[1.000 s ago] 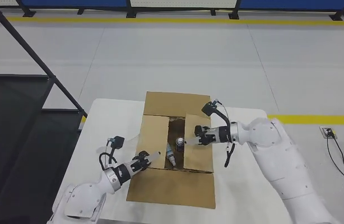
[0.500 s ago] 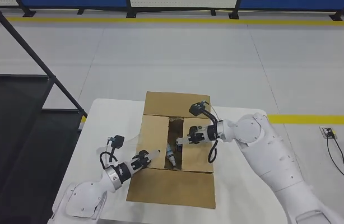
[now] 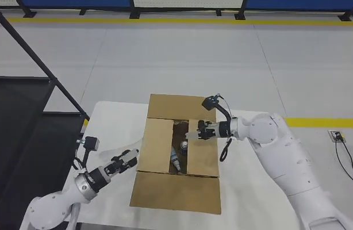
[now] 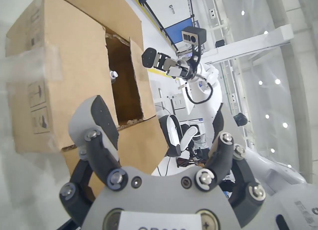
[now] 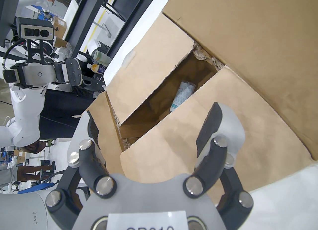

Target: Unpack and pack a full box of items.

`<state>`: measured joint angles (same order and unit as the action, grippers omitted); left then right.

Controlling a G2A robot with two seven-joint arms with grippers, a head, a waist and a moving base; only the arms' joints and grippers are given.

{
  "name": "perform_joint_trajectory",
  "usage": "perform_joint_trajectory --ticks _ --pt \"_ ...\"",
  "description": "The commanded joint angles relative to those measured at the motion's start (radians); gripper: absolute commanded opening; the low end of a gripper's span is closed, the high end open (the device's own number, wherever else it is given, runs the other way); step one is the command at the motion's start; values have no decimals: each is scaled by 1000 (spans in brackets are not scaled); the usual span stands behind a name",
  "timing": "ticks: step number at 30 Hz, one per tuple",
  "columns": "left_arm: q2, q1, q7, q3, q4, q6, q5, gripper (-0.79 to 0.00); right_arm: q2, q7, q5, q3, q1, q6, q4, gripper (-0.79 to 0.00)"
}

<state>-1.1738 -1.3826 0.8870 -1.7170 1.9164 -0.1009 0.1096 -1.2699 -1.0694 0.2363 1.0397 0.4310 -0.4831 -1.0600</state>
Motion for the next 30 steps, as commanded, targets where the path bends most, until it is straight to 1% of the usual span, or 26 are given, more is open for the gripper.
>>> perform_joint_trajectory --ticks 1,3,6,7,8,9,13,17,20,23,25,27,30 --pt "11 -36 88 -73 -10 10 10 0 7 5 13 15 4 16 -19 0" --pt "22 -64 169 -125 -35 12 3 0 13 10 18 28 9 30 -37 0" --pt "37 -86 303 -163 -85 28 7 0 19 28 11 50 10 41 -36 0" --pt "41 -88 345 -166 -102 36 14 0 22 38 25 56 6 61 -26 0" --pt "46 -87 381 -168 -115 41 13 0 24 53 53 60 0 105 -19 0" --pt "50 -85 412 -166 -126 44 12 0 24 57 60 59 -1 119 -19 0" --pt "61 -76 521 -132 -147 46 25 0 24 57 60 59 -1 119 -19 0" --pt "66 -64 537 -80 -149 44 35 0 24 57 60 59 -1 119 -19 0" --pt "68 -52 543 -40 -144 52 49 0 24 161 69 69 30 168 -18 0" --pt "71 -40 536 -20 -141 59 67 0 21 293 131 67 38 285 10 0" --pt "73 -35 533 -14 -139 66 88 0 17 334 113 67 40 275 36 0" --pt "76 -33 529 -14 -136 69 98 0 14 395 134 63 34 300 69 0" --pt "79 -36 517 -13 -131 81 145 0 5 439 139 51 15 325 132 0"
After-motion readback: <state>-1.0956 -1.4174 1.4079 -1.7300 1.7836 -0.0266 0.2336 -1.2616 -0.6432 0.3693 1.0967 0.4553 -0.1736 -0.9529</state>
